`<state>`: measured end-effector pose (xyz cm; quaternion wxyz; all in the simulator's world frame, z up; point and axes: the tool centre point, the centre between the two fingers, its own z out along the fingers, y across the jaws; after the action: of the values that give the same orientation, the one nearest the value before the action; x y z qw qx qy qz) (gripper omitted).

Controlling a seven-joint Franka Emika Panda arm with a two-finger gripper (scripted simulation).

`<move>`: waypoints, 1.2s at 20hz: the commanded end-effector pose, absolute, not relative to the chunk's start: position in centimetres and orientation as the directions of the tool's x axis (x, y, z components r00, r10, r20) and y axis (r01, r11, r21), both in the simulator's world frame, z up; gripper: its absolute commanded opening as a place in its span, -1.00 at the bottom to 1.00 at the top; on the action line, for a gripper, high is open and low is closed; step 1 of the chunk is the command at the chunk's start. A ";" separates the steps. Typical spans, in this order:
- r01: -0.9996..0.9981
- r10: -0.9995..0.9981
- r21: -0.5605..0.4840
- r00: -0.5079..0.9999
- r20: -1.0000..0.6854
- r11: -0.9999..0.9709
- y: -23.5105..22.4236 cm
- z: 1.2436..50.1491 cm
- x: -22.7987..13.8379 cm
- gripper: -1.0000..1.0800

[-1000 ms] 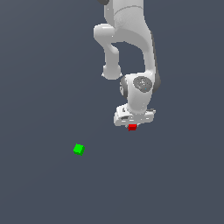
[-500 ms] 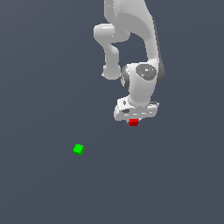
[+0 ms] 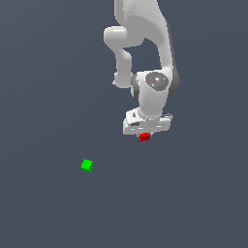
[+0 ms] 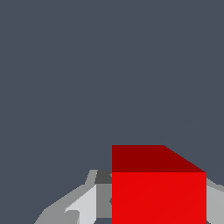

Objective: Stack the red cube on top of the green cube.

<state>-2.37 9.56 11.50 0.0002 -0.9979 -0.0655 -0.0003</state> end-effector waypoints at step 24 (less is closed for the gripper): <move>0.130 0.130 0.001 0.992 0.000 -0.992 -13.1 7.0 6.8 -1.00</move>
<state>6.29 -12.09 7.16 -0.0005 -0.9979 -0.0640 0.0004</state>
